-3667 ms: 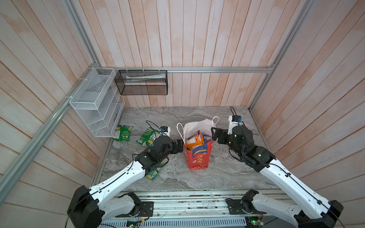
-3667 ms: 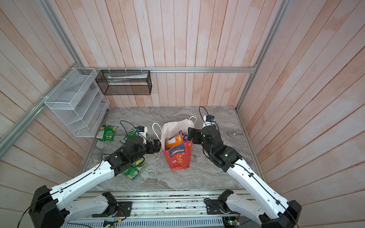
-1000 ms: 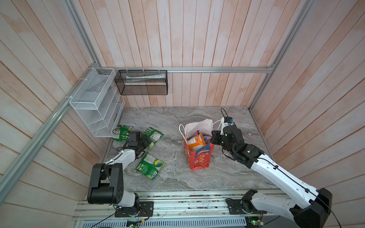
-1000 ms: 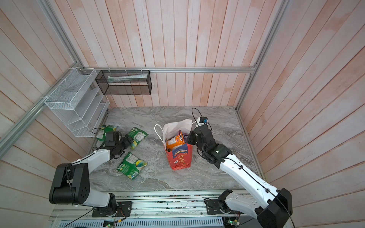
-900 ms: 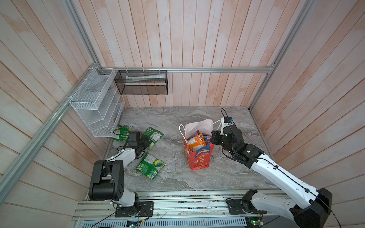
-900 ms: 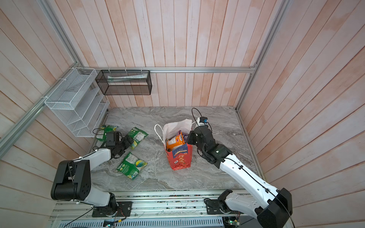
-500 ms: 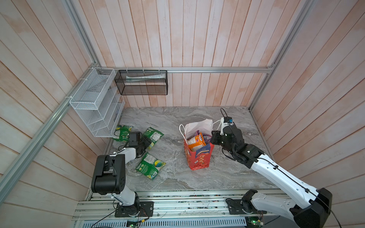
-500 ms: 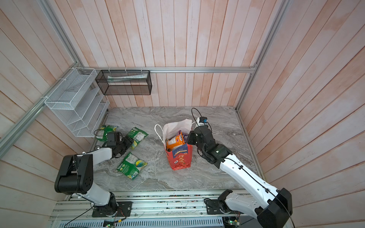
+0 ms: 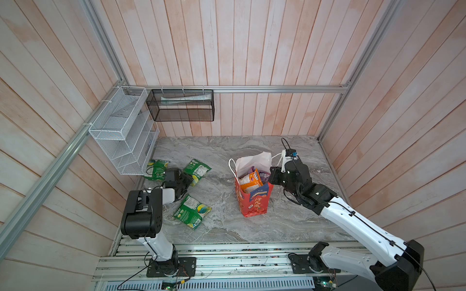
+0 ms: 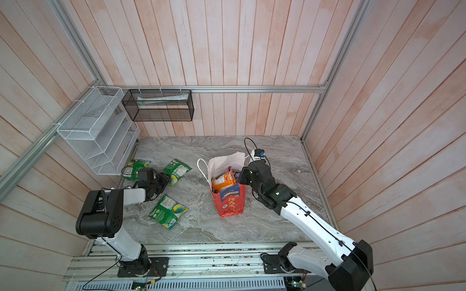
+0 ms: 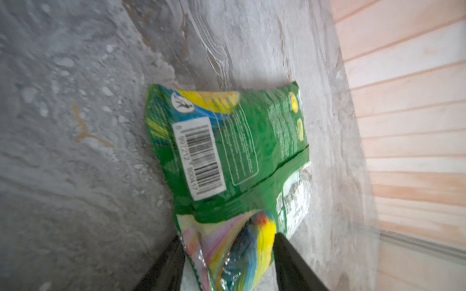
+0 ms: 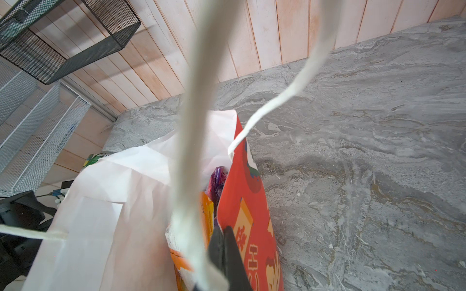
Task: Place the snacks into the paper bag
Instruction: 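Lower the left gripper onto the green packet farthest from the robot and grasp it, then lift the green packet with the left gripper and carry it toward the bag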
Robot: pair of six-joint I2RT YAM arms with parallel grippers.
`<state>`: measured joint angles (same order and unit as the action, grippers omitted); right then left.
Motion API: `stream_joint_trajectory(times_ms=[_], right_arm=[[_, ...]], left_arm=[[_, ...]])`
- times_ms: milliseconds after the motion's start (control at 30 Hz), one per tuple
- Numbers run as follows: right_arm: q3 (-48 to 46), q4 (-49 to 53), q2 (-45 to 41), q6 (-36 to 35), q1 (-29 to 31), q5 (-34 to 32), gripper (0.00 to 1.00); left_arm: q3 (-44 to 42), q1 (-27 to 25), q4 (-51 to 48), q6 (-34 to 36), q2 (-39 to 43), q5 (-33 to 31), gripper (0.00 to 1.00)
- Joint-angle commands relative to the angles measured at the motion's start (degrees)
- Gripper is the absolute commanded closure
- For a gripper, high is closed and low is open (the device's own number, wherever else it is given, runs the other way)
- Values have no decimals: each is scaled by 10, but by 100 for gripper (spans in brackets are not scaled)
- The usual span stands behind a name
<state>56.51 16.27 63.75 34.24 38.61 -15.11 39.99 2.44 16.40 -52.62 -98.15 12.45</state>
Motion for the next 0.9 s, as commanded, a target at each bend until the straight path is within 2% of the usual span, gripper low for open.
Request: stream_joint_trajectory(times_ms=[0, 233, 433, 600, 767, 867], right_arm=[[4, 5, 3, -11, 2, -3, 100], [4, 5, -1, -14, 2, -5, 100], [4, 3, -1, -15, 1, -5, 100], [4, 3, -2, -16, 2, -3, 100], [5, 1, -1, -16, 2, 9, 100], [5, 2, 0, -18, 2, 8, 100]], left_arm=[[-17, 3, -11, -18, -19, 21, 54], [-3, 3, -21, -16, -28, 44, 80], [-5, 4, -36, -9, 24, 64, 94], [-9, 4, -73, -3, 120, 60, 100], [-23, 3, -123, 5, 240, 5, 100], [-14, -1, -153, 20, 298, -5, 100]])
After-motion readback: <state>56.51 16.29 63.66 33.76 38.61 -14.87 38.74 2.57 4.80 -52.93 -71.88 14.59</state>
